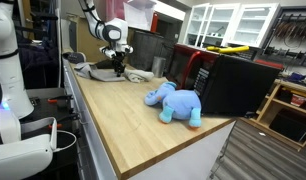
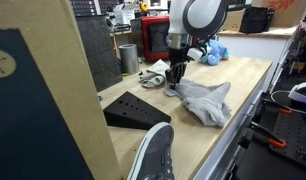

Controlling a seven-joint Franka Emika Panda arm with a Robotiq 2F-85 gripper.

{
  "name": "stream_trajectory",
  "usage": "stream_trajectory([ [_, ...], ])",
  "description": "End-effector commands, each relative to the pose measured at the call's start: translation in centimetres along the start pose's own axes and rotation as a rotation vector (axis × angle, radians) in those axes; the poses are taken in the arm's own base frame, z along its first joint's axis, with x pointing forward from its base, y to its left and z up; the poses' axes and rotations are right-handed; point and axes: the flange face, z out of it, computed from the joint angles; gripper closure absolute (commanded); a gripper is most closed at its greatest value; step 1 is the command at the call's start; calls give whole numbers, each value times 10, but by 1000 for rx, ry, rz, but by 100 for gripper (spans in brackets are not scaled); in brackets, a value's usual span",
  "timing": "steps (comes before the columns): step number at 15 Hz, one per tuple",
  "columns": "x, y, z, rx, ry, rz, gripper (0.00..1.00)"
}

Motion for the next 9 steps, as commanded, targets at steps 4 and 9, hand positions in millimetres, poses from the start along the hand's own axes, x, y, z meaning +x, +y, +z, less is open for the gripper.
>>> stream_trajectory([
  [4,22,-24,-13,6,155,4,98],
  [9,40,-54,-30,16,319,-41,97],
])
